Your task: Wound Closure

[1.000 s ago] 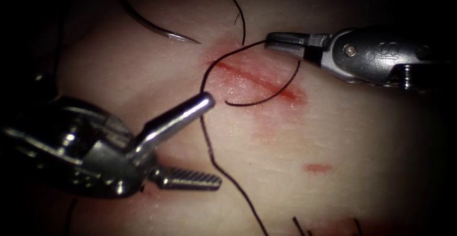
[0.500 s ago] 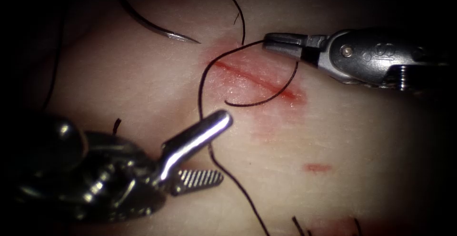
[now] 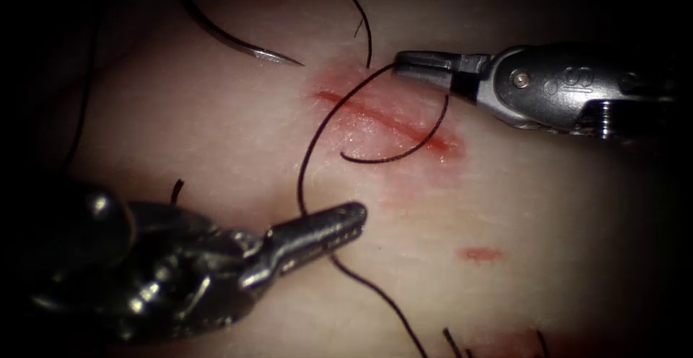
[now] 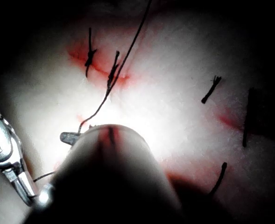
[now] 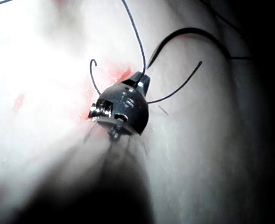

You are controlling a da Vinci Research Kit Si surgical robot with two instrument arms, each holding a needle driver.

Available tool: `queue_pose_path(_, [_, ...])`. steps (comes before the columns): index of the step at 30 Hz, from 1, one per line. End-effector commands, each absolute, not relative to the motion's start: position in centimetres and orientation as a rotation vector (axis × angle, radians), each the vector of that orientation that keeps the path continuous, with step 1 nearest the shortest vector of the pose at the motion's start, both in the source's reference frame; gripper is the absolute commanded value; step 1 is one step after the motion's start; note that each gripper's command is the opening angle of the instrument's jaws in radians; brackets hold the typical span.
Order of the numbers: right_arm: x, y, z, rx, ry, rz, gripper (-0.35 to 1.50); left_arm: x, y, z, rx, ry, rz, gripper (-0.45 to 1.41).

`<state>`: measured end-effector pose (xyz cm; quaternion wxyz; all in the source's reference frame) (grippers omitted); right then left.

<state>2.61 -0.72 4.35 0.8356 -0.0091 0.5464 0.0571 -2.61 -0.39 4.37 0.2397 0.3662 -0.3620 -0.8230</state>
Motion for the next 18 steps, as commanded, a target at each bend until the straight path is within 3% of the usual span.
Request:
queue_pose_path(1, [2.66,-0.68,4.36,-0.017,1.161,0.121,-0.35,-2.61,-0.38,4.43,1.011,-0.994,-2.246,-0.45])
queue_pose_path(16, [2.72,-0.75,3.9,0.102,1.207,0.181,-0.35,-1.92,-0.05,4.69,0.882,-0.971,-2.309,-0.45])
queue_pose_path(17, [2.74,-0.75,3.88,0.103,1.207,0.184,-0.16,-1.9,-0.02,4.71,0.881,-0.963,-2.316,-0.45])
queue_pose_path(18, [2.75,-0.74,3.86,0.106,1.204,0.185,0.27,-1.88,0.01,4.74,0.876,-0.959,-2.319,-0.45])
